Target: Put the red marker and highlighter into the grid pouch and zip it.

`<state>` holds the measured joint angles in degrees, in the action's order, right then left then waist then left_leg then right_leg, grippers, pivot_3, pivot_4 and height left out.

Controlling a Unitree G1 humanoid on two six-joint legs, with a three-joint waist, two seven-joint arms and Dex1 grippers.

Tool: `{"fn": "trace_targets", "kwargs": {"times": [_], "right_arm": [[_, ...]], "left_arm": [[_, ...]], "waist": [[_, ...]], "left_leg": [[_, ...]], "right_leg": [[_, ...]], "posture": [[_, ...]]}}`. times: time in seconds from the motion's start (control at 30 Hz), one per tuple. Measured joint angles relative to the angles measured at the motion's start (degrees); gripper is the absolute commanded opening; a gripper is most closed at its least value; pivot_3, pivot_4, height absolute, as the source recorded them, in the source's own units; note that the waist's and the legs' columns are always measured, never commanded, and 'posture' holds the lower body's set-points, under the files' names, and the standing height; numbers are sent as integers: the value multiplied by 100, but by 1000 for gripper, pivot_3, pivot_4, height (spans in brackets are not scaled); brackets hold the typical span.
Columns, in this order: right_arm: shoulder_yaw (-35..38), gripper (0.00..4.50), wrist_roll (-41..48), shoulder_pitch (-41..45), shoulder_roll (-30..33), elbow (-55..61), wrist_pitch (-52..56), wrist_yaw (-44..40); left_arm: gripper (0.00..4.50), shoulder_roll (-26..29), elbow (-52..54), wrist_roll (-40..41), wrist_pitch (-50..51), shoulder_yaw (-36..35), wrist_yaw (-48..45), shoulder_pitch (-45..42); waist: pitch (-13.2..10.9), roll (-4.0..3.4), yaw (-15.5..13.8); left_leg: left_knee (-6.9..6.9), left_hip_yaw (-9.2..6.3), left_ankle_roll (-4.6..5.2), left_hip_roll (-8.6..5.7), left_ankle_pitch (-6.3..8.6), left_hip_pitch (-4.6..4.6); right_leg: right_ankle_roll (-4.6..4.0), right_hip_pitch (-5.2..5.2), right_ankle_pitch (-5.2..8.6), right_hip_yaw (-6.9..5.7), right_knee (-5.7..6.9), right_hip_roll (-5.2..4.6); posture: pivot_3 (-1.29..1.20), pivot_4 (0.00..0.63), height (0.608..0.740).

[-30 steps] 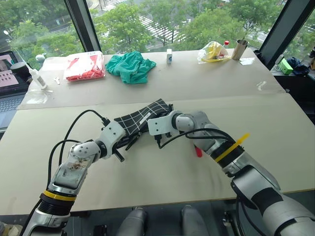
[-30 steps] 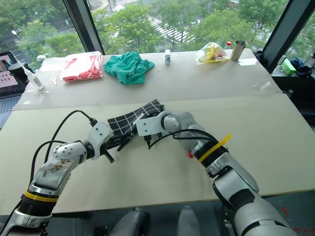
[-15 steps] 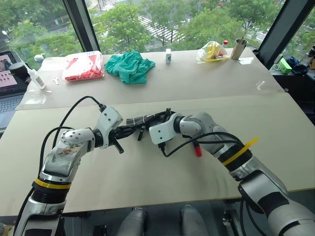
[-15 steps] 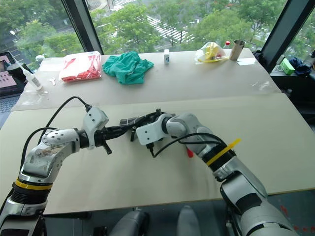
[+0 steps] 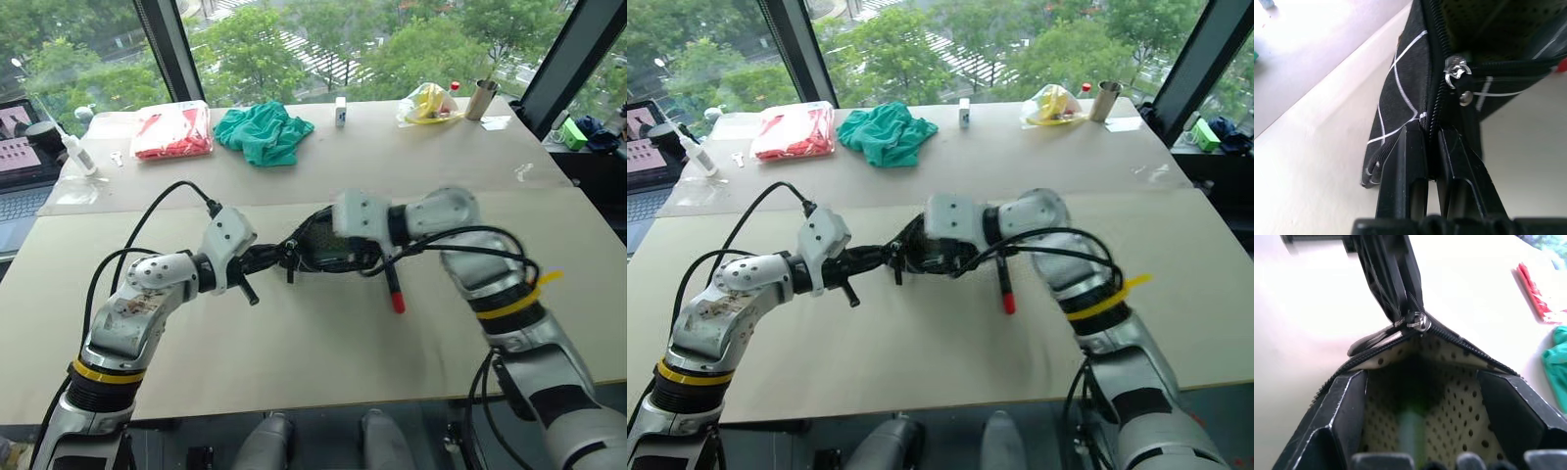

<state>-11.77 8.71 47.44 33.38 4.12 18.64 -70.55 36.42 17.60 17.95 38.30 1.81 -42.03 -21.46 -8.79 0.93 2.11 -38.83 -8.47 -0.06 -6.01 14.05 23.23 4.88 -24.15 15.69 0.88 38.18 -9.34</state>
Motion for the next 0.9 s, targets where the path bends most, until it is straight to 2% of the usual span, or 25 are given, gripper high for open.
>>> {"fn": "trace_targets", "kwargs": {"times": [0.07, 0.13, 0.23, 0.3, 0.53, 0.67, 0.9], "right_arm": [[637, 3973, 387, -52, 312, 63, 298, 27], [868, 3973, 373, -91, 296, -88, 320, 339], [790, 3973, 85, -207, 188, -452, 294, 937], [782, 3973, 65, -434, 238, -433, 306, 970], [734, 3973, -60, -1315, 1041, -165, 602, 921], [406, 3973, -480, -1579, 1275, -142, 1418, 1250], [371, 3973, -213, -1702, 553, 838, 3829, 2110]], "left_arm": [[0, 66, -206, -66, 130, -125, 157, 103], [0, 83, -332, -142, 202, -128, 263, 171], [0, 67, -367, -192, 208, -60, 325, 196], [0, 63, -371, -206, 208, -60, 354, 199], [0, 50, -407, -211, 209, -55, 394, 193], [0, 49, -404, -209, 224, -59, 416, 191], [0, 17, -242, -196, 356, -75, 527, 269]], "waist": [[1, 2, 0], [2, 2, 30], [1, 2, 26], [1, 3, 9], [1, 3, -91], [1, 3, -87], [1, 3, -117]], "left_leg": [[2, 3, 5, 5, 3, -15], [8, 20, 26, 5, 15, -26], [6, 25, 15, 8, 9, -16], [2, 25, 6, 7, 4, -7], [-14, 39, 23, -4, 13, 6], [-7, 60, 22, 6, 13, -1], [-9, 65, 25, 4, 15, 2]], "right_leg": [[0, 10, 0, -1, -1, 7], [-1, 10, 0, 6, 9, 8], [-1, -11, -1, 10, 33, 0], [-1, -13, -1, 9, 28, -2], [16, -6, -10, 9, -12, -18], [16, -11, -11, 14, -7, -12], [15, -12, -11, 23, -10, -17]], "posture": [[0, 150, 740], [0, 150, 740], [0, 150, 740], [0, 150, 740], [0, 150, 740], [0, 150, 740], [0, 150, 740]]}}
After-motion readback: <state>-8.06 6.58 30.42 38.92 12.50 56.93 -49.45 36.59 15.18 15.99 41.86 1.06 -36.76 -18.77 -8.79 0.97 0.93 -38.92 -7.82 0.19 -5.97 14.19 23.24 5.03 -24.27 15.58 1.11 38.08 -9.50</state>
